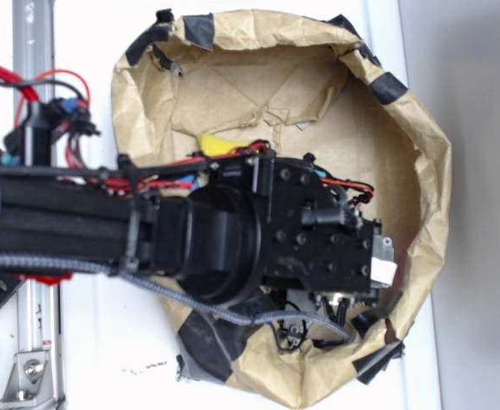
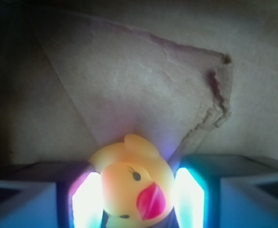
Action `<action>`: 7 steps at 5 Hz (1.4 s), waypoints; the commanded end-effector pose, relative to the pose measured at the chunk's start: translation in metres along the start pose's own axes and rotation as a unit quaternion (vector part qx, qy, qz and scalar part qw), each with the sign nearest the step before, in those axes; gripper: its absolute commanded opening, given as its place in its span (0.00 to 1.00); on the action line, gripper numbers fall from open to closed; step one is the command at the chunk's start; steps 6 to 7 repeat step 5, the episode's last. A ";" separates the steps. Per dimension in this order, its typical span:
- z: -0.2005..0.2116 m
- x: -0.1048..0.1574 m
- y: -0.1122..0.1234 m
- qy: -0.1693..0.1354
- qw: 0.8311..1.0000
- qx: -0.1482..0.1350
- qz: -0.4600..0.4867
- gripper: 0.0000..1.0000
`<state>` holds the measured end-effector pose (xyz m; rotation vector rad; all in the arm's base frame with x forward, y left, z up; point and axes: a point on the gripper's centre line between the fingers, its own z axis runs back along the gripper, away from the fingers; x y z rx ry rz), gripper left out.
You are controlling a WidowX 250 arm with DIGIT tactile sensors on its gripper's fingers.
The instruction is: Grab the yellow duck.
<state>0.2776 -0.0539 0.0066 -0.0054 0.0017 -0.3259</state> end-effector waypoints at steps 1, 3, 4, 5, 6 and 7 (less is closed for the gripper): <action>0.037 -0.008 0.003 -0.071 0.995 0.000 0.069 0.00; 0.134 -0.006 0.045 -0.224 0.960 -0.072 0.152 0.00; 0.175 -0.002 0.045 -0.214 0.961 -0.076 0.157 0.00; 0.164 0.006 0.040 -0.196 0.964 -0.058 0.168 0.00; 0.164 0.006 0.040 -0.196 0.964 -0.058 0.168 0.00; 0.164 0.006 0.040 -0.196 0.964 -0.058 0.168 0.00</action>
